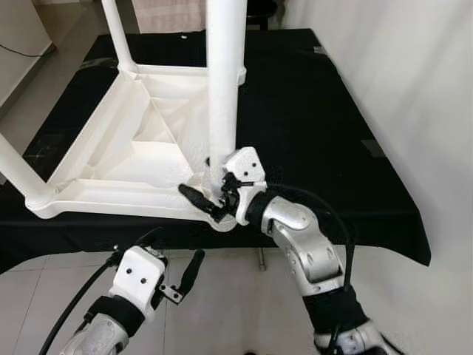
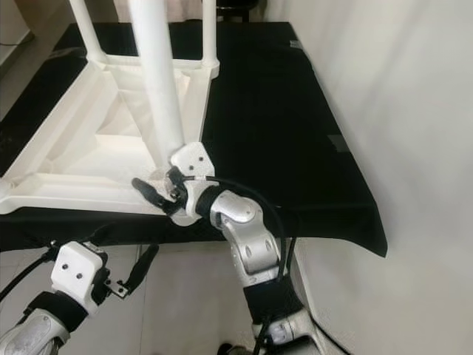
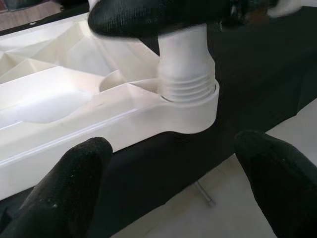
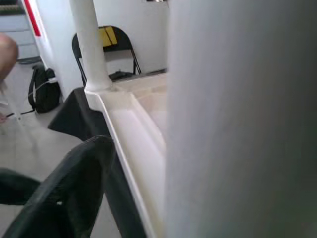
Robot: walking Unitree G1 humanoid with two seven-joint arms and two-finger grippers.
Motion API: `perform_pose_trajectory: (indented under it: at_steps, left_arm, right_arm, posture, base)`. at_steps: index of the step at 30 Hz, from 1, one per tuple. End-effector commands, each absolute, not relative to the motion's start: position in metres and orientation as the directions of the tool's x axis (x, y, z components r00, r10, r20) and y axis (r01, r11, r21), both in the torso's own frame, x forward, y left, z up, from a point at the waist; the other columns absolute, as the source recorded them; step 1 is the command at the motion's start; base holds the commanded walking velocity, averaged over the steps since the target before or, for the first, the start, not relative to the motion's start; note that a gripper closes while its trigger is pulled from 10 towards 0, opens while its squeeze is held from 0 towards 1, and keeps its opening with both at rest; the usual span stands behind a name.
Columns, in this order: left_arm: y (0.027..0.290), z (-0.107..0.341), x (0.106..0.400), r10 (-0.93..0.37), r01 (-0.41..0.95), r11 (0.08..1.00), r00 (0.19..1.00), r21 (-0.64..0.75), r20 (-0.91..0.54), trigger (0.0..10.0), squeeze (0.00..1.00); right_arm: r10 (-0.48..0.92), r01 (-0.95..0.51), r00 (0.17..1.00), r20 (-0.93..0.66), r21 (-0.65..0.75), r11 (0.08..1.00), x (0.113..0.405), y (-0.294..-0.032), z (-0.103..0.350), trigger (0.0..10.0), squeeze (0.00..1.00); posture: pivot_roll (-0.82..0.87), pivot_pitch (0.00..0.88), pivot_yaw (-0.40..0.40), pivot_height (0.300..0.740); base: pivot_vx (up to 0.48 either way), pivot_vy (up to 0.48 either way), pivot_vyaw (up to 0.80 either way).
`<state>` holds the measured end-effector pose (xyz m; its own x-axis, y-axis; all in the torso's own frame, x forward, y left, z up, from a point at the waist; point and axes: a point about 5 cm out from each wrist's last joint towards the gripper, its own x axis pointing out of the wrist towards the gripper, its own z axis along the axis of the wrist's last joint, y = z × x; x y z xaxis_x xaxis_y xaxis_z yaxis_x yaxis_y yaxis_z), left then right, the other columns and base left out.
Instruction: Building children table
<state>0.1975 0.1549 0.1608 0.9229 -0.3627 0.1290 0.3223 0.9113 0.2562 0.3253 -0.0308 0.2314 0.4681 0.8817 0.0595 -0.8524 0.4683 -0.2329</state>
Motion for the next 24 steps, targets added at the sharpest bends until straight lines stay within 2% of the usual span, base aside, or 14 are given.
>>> perform_pose_trajectory:
  at_steps: [1, 2, 3, 5, 9, 10, 11, 12, 13, 16, 21, 24]
  left_arm:
    - [0.155, 0.156, 0.195, -0.362, 0.327, 0.912, 0.925, 0.248, 0.111, 10.0, 0.0]
    - [0.155, 0.156, 0.195, -0.362, 0.327, 0.912, 0.925, 0.248, 0.111, 10.0, 0.0]
    - [0.155, 0.157, 0.194, -0.36, 0.325, 0.913, 0.926, 0.248, 0.112, 10.0, 0.0]
    - [0.155, 0.157, 0.192, -0.358, 0.323, 0.914, 0.927, 0.246, 0.112, 10.0, 0.0]
    - [0.155, 0.157, 0.19, -0.359, 0.325, 0.914, 0.927, 0.245, 0.111, 10.0, 0.0]
    - [0.154, 0.156, 0.19, -0.362, 0.328, 0.913, 0.926, 0.244, 0.109, 10.0, 0.0]
    - [0.154, 0.156, 0.19, -0.363, 0.33, 0.912, 0.925, 0.243, 0.107, 10.0, 0.0]
    - [0.154, 0.156, 0.19, -0.363, 0.33, 0.912, 0.925, 0.243, 0.107, 10.0, 0.0]
    - [0.154, 0.156, 0.19, -0.365, 0.332, 0.911, 0.925, 0.243, 0.106, 10.0, 0.0]
    - [0.153, 0.155, 0.189, -0.367, 0.335, 0.911, 0.924, 0.242, 0.103, 10.0, 0.0]
    - [0.153, 0.154, 0.19, -0.367, 0.335, 0.911, 0.924, 0.241, 0.102, 10.0, 0.0]
    - [0.152, 0.154, 0.19, -0.369, 0.337, 0.911, 0.924, 0.239, 0.103, 10.0, 0.0]
  right_arm:
    - [0.934, -0.905, 0.353, 0.046, -0.236, 0.354, 0.328, -0.025, 0.233, 10.0, 0.0]
    - [0.934, -0.905, 0.353, 0.046, -0.236, 0.354, 0.328, -0.025, 0.233, 10.0, 0.0]
    - [0.951, -0.921, 0.305, 0.041, -0.241, 0.306, 0.337, -0.029, 0.239, 10.0, 0.0]
    - [0.965, -0.935, 0.259, 0.048, -0.238, 0.263, 0.348, -0.034, 0.252, 10.0, 0.0]
    - [0.972, -0.944, 0.231, 0.05, -0.231, 0.237, 0.351, -0.037, 0.257, 10.0, 0.0]
    - [0.977, -0.95, 0.208, 0.043, -0.229, 0.213, 0.352, -0.037, 0.258, 9.6, 0.0]
    - [0.981, -0.954, 0.189, 0.038, -0.228, 0.193, 0.353, -0.038, 0.259, 3.5, 0.0]
    - [0.981, -0.954, 0.189, 0.038, -0.228, 0.193, 0.353, -0.038, 0.259, 3.5, 0.0]
    - [0.984, -0.957, 0.173, 0.036, -0.229, 0.177, 0.353, -0.039, 0.26, 0.0, 0.0]
    - [0.991, -0.966, 0.131, 0.034, -0.22, 0.135, 0.353, -0.041, 0.259, 0.0, 0.0]
    - [0.99, -0.967, 0.131, 0.042, -0.214, 0.137, 0.355, -0.043, 0.258, 0.0, 0.0]
    - [0.977, -0.95, 0.207, 0.049, -0.227, 0.213, 0.361, -0.048, 0.253, 0.0, 0.0]
  posture:
    - [-0.01, 0.21, -0.059, 0.74]
    - [-0.01, 0.21, -0.059, 0.74]
    - [-0.01, 0.214, -0.061, 0.74]
    - [0.0, 0.217, -0.058, 0.74]
    - [0.0, 0.218, -0.056, 0.74]
    - [0.0, 0.219, -0.055, 0.74]
    - [0.0, 0.219, -0.055, 0.74]
    - [0.0, 0.219, -0.055, 0.74]
    - [0.0, 0.218, -0.055, 0.74]
    - [0.0, 0.219, -0.054, 0.74]
    - [0.0, 0.216, -0.054, 0.74]
    - [0.0, 0.216, -0.054, 0.74]
  base:
    - [0.0, 0.0, 0.0]
    - [0.0, 0.0, 0.0]
    - [0.0, 0.0, 0.0]
    - [0.0, 0.0, 0.0]
    - [0.0, 0.0, 0.0]
    - [0.0, 0.0, 0.0]
    - [0.0, 0.0, 0.0]
    - [0.0, 0.0, 0.0]
    - [0.0, 0.0, 0.0]
    - [0.0, 0.0, 0.0]
    - [0.0, 0.0, 0.0]
    - [0.0, 0.0, 0.0]
